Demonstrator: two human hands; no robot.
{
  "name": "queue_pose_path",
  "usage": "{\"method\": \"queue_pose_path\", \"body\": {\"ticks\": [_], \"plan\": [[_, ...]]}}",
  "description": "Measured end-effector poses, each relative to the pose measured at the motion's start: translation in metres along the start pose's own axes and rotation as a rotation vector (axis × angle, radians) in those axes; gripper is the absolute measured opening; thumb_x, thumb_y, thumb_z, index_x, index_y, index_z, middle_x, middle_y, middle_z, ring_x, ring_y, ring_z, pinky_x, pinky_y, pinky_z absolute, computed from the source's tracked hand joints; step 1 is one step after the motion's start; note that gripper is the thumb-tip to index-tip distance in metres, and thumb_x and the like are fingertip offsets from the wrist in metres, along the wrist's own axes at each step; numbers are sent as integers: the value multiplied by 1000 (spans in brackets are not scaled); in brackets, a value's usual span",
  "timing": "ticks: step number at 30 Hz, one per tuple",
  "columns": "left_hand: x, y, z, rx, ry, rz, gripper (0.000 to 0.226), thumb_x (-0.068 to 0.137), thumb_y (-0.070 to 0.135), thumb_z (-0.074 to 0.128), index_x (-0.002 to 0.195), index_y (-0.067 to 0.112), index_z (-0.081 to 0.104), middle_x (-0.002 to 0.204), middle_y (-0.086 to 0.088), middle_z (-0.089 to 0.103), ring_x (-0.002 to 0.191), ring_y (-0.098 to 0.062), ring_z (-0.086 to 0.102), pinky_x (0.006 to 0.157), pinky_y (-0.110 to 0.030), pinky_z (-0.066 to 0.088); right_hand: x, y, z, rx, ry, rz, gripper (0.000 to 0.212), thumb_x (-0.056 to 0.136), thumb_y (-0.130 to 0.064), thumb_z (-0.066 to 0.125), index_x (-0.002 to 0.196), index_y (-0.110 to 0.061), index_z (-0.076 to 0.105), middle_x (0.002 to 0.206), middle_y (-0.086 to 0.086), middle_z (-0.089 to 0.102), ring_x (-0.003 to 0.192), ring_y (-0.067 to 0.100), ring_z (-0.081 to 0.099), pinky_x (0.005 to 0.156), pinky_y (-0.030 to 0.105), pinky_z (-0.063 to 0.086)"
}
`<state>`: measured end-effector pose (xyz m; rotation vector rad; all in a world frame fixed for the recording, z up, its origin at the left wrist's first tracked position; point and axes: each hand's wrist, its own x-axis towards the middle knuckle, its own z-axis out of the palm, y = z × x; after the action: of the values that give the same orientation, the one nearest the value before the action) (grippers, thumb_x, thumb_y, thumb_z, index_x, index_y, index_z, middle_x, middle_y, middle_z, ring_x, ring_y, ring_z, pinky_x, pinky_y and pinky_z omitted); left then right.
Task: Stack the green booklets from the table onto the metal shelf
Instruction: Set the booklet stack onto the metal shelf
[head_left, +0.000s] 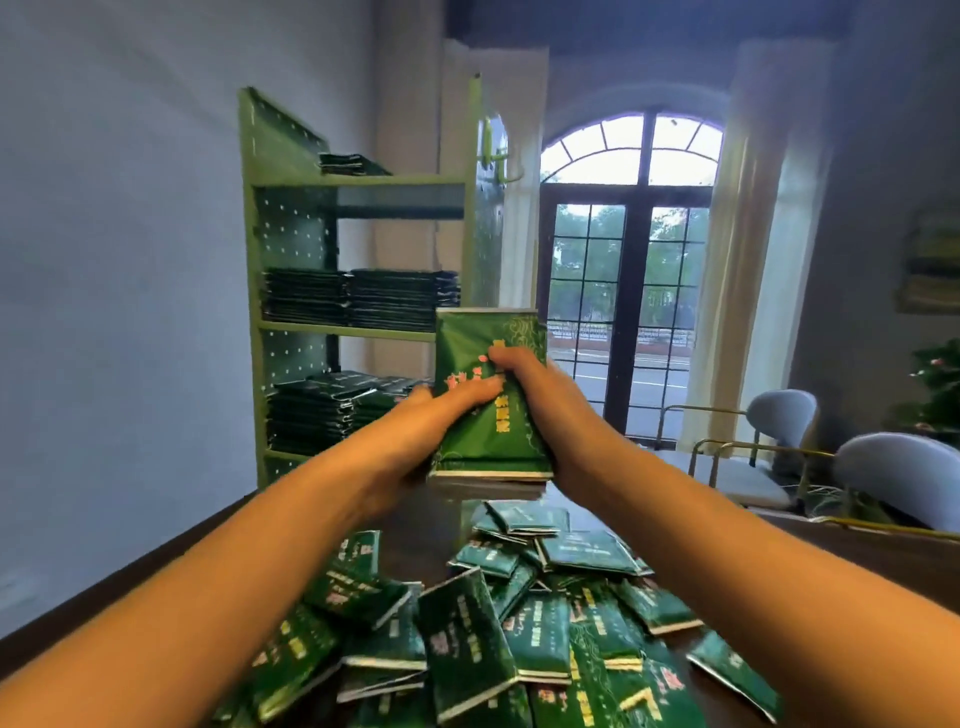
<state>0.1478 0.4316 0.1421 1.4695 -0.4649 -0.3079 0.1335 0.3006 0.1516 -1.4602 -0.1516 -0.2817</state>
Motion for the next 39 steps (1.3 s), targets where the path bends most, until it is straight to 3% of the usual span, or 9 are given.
{"method": "queue_pose_path", "body": {"ticks": [3,7,11,15,19,22,28,33,39], "plan": [[7,26,-24,63,-15,39,40,82,36,62,115,15,64,104,-9,74,82,-19,72,70,-29,58,27,-18,18,-8,-47,-34,30,90,-29,57,114,-13,60,89,9,73,70,19,69,64,28,58],[19,53,-49,128,15,74,40,83,39,61,115,15,64,113,-9,71,97,-23,67,86,-33,53,62,-40,37,-14,-36,-75,41,86,-34,62,120,-11,57,100,11,72,87,24,71,76,34,58],[35,83,-67,175,134,180,22,93,34,54,96,16,66,94,-6,71,72,-16,63,61,-23,51,91,-62,57,-22,-70,-152,40,87,-36,62,117,-10,62,98,9,73,87,22,71,83,36,56],[56,109,-83,180,177,192,27,92,40,53,99,18,67,93,-5,72,83,-19,65,79,-31,53,115,-84,69,-124,-56,-236,55,82,-46,65,123,-12,52,109,5,68,99,23,67,94,45,51],[74,146,-97,169,184,217,25,92,42,52,94,20,63,87,-4,68,79,-17,62,71,-28,50,130,-104,74,-464,12,-595,71,91,-34,58,147,-22,17,127,-4,43,121,16,43,104,35,35],[89,174,-104,226,199,207,24,92,44,52,92,21,59,84,-3,63,76,-16,57,66,-27,45,141,-116,76,-815,153,-977,69,90,-30,59,148,-16,22,147,5,31,133,20,31,111,37,28],[125,205,-117,184,184,110,34,91,48,49,88,16,61,82,-5,63,71,-17,56,69,-29,44,170,-135,74,-1542,201,-1090,73,82,-54,61,142,-25,32,147,-1,33,127,26,39,102,41,37],[155,218,-122,123,198,110,36,89,47,51,83,13,63,75,-5,65,70,-19,59,65,-30,46,203,-143,79,-1724,244,-1087,86,78,-49,68,145,-23,21,144,1,32,105,29,57,70,33,40],[172,219,-127,242,258,139,44,90,50,41,74,14,59,59,-2,62,54,-16,58,58,-25,41,229,-148,87,-1776,252,-1124,76,84,-46,64,142,-22,21,131,8,43,97,32,60,69,37,45]]}}
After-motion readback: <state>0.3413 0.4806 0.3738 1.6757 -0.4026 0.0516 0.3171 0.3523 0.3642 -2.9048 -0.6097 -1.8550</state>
